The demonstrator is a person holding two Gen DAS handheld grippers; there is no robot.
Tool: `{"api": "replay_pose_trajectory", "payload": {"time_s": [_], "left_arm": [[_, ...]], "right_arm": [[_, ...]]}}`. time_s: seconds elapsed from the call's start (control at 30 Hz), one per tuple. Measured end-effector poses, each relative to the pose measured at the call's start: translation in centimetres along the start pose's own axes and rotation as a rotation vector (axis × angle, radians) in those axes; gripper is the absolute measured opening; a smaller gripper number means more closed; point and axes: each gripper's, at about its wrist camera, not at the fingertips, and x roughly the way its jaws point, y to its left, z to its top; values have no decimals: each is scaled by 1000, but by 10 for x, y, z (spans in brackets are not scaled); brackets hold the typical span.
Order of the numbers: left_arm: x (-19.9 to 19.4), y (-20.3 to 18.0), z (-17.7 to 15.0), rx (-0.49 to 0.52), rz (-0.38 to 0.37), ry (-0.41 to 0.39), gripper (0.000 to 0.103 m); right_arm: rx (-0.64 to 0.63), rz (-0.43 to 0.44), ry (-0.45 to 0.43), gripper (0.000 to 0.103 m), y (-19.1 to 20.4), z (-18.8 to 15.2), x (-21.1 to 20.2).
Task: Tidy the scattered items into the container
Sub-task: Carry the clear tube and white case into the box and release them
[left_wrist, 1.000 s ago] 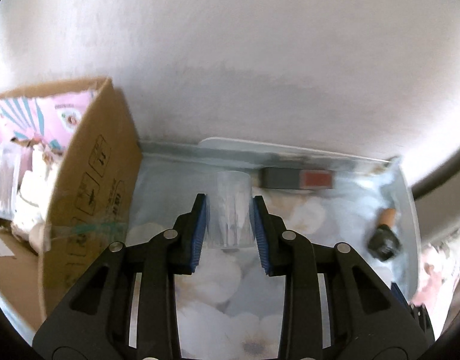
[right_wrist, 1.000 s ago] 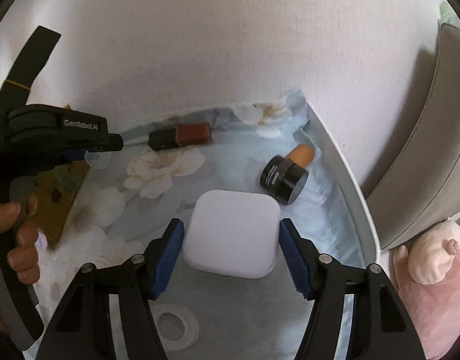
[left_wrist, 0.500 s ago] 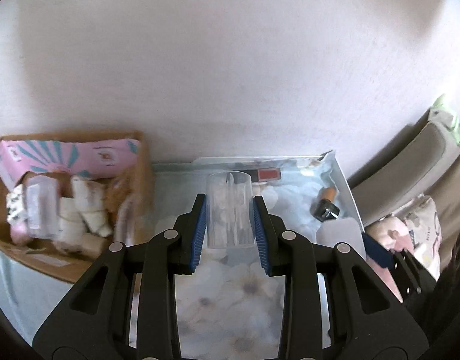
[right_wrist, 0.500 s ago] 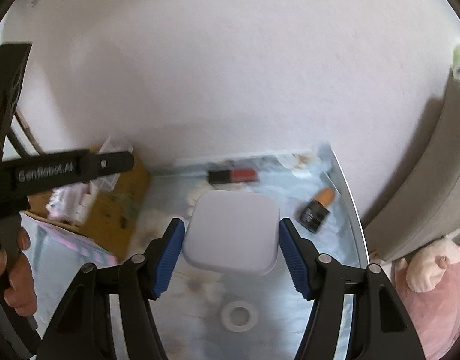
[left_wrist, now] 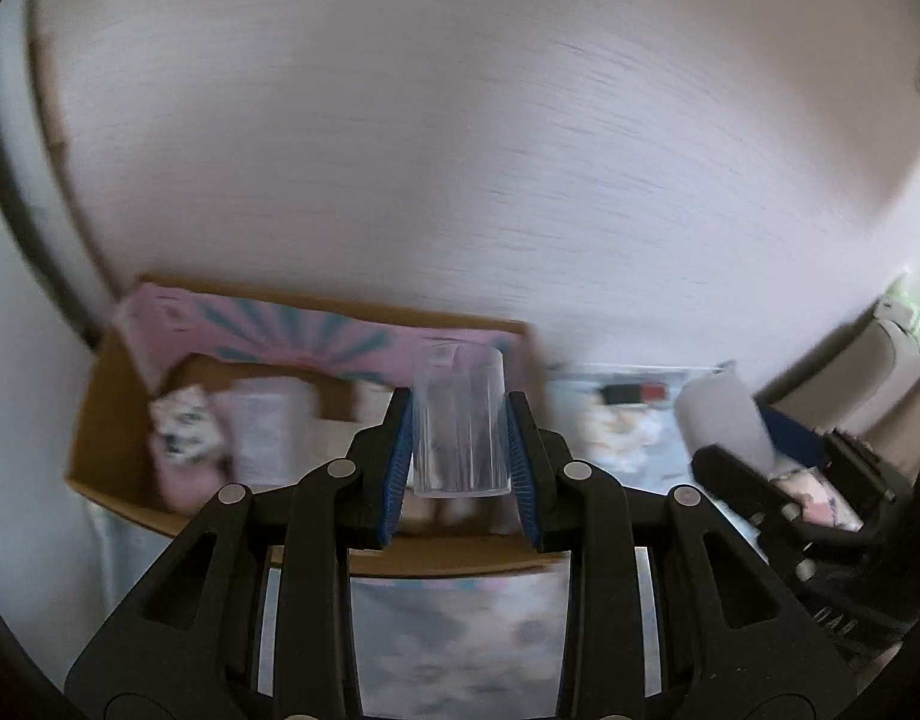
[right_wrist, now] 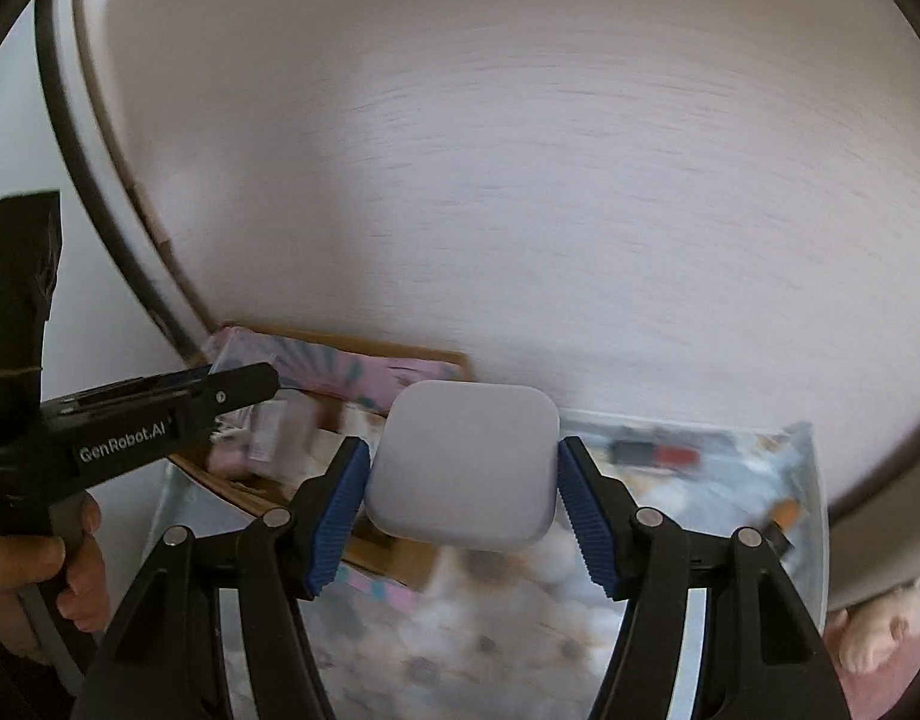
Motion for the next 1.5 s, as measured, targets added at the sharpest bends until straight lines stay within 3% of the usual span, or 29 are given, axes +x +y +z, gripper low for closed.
{"api": "replay_pose_trajectory", "payload": {"time_s": [0.3, 0.47, 0.83, 0.97, 1.03, 1.07, 1.1, 1.23, 1.5], "left_arm": [[8, 97, 5, -58, 78, 10, 27], [23, 131, -2, -108, 94, 36, 27], [34, 145, -8, -89, 113, 64, 27], [37, 145, -7, -88, 99, 76, 28], [42, 146, -7, -104, 93, 115, 48], [45, 147, -7, -115, 97, 133, 87], [47, 149, -8, -123, 111, 145, 102], [44, 149, -11, -116, 115, 149, 103], [28, 142, -11, -138, 107, 128, 103]], "right_arm": [[-16, 96, 97, 60, 44, 22, 65], [-21, 88, 158, 60, 59, 18, 95], [-27, 97, 196, 60, 81, 14, 119], [-4, 85, 246, 63, 83, 16, 129], [16, 79, 289, 79, 81, 15, 137], [22, 85, 297, 79, 80, 14, 138], [28, 105, 309, 79, 79, 11, 140], [49, 134, 276, 80, 78, 6, 127], [41, 114, 216, 80, 77, 3, 96]]}}
